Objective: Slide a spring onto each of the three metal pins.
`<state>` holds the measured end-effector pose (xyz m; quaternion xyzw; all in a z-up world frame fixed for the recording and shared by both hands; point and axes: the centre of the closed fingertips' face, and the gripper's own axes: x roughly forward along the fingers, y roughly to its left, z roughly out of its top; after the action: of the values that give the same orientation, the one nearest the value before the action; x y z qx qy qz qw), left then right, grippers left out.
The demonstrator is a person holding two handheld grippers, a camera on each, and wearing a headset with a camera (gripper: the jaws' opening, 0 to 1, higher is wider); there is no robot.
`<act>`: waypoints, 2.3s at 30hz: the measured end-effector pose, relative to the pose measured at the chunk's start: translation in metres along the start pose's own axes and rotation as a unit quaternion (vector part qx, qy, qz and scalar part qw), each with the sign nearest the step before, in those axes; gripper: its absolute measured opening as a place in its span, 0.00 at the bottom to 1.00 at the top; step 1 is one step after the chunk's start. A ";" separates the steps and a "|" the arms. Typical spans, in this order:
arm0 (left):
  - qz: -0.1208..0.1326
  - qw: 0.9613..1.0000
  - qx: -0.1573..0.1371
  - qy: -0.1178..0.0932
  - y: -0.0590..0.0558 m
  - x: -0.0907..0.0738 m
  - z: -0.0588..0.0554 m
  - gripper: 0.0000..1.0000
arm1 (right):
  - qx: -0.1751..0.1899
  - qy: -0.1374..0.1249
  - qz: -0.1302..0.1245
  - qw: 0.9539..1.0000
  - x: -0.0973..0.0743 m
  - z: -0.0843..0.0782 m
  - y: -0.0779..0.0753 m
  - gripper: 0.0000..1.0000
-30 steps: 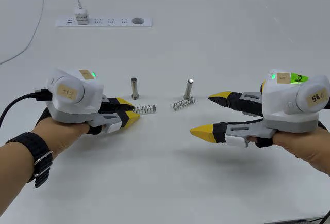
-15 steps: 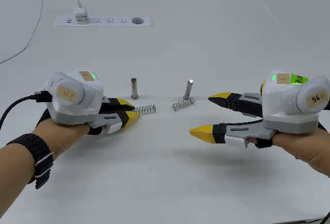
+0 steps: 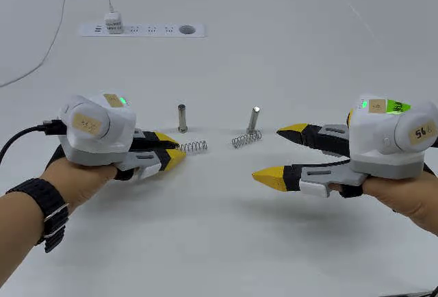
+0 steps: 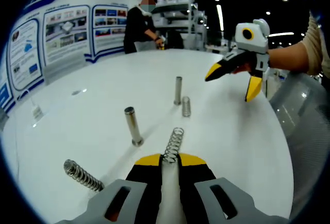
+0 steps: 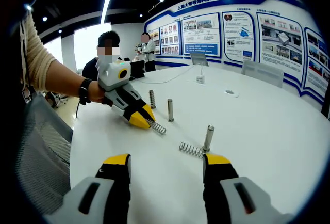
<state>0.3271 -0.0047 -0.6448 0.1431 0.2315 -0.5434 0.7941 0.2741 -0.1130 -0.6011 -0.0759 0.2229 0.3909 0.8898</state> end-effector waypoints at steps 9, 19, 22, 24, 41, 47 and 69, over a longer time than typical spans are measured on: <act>-0.010 1.000 0.018 0.003 -0.010 -0.005 0.002 0.11 | -0.013 -0.001 0.009 1.000 0.002 0.003 0.005 0.52; -0.019 0.999 0.031 0.002 -0.018 -0.010 0.007 0.11 | -0.033 0.005 0.023 0.999 0.007 0.006 0.012 0.48; -0.022 0.999 0.035 0.001 -0.020 -0.012 0.009 0.11 | -0.040 0.009 0.030 0.999 0.010 0.007 0.015 0.45; -0.024 0.999 0.037 -0.001 -0.022 -0.013 0.011 0.11 | -0.045 0.010 0.034 0.998 0.012 0.009 0.017 0.44; -0.042 0.997 0.059 -0.009 -0.040 -0.018 0.023 0.11 | -0.095 0.024 0.080 0.992 0.037 0.019 0.035 0.31; -0.049 0.997 0.065 -0.013 -0.046 -0.019 0.027 0.11 | -0.115 0.035 0.093 0.988 0.044 0.018 0.041 0.29; -0.066 0.995 0.080 -0.013 -0.059 -0.020 0.034 0.11 | -0.153 0.057 0.115 0.980 0.050 0.016 0.050 0.16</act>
<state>0.2732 -0.0265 -0.6036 0.1834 0.1861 -0.6129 0.7457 0.2724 -0.0405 -0.6082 -0.2069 0.2184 0.5152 0.8025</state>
